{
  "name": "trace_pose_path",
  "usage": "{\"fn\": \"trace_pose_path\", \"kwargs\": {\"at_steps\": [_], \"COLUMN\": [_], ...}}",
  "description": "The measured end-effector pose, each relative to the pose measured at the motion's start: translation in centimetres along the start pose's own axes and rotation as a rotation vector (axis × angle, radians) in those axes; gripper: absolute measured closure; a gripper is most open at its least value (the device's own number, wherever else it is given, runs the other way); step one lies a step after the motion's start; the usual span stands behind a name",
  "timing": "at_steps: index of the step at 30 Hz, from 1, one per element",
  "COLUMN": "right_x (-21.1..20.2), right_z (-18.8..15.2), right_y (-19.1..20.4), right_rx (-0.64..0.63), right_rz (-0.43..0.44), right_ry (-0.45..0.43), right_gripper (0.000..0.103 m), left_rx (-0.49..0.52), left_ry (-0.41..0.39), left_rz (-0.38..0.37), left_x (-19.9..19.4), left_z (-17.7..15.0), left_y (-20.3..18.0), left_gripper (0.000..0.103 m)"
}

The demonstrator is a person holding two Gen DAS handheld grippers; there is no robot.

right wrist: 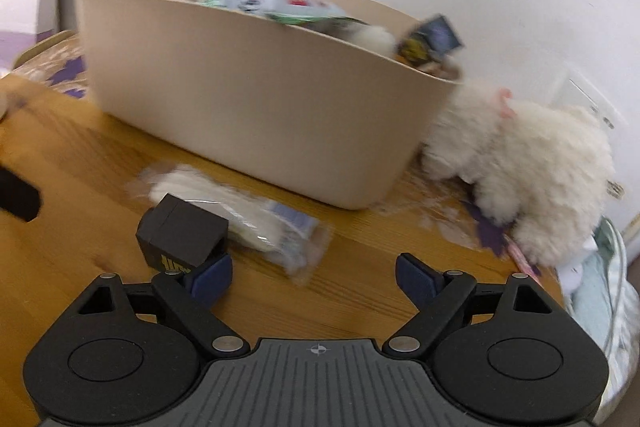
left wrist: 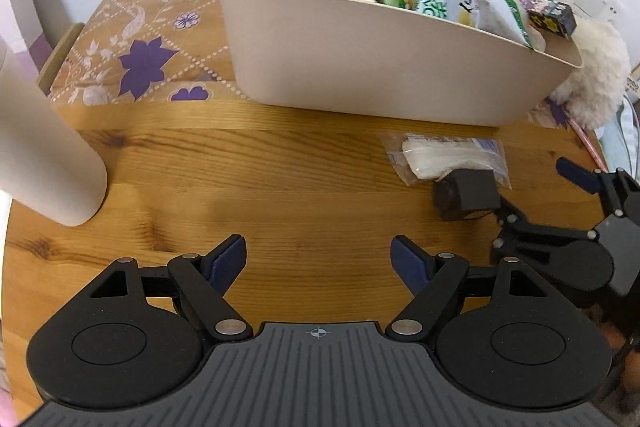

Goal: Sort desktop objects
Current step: 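Move both tools back toward the black box and wrapped white item, then grasp the wrapped white item with the right tool while the left grasps the black box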

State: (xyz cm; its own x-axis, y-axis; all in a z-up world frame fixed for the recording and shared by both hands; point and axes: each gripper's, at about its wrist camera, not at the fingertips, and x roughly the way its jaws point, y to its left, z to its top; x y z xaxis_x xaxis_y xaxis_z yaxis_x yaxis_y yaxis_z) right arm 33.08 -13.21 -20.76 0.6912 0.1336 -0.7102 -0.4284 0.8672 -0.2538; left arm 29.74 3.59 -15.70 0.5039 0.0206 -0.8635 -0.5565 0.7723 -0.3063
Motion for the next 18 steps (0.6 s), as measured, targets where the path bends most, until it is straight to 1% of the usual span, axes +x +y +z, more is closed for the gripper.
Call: {"fn": "trace_pose_path", "kwargs": {"at_steps": [3,6,13,16,18], "right_x": [0.1,-0.1,0.0,-0.5,-0.5], "right_z": [0.3,0.8,1.7,2.1,2.1], "right_y": [1.4,3.0,6.1,6.3,5.6], "right_rx": [-0.048,-0.104,-0.209,-0.256,-0.274], "right_rz": [0.033,0.047,0.107,0.113,0.125], "right_ry": [-0.005,-0.022,-0.062,-0.084,-0.084], "right_gripper": [0.012,0.012,0.012,0.012,0.012], "left_rx": [-0.018,-0.034,-0.035,-0.040,-0.050], "left_ry": [-0.008,0.001,-0.006,-0.003,-0.002], "left_rz": [0.012,0.014,0.035,0.012,-0.023], "left_x": [0.1,0.4,1.0,1.2,1.4], "left_z": [0.1,0.2,0.3,0.4,0.5], "left_y": [0.4,1.0,1.5,1.6,1.6], "left_gripper": [0.022,0.022,0.022,0.022,0.022]}}
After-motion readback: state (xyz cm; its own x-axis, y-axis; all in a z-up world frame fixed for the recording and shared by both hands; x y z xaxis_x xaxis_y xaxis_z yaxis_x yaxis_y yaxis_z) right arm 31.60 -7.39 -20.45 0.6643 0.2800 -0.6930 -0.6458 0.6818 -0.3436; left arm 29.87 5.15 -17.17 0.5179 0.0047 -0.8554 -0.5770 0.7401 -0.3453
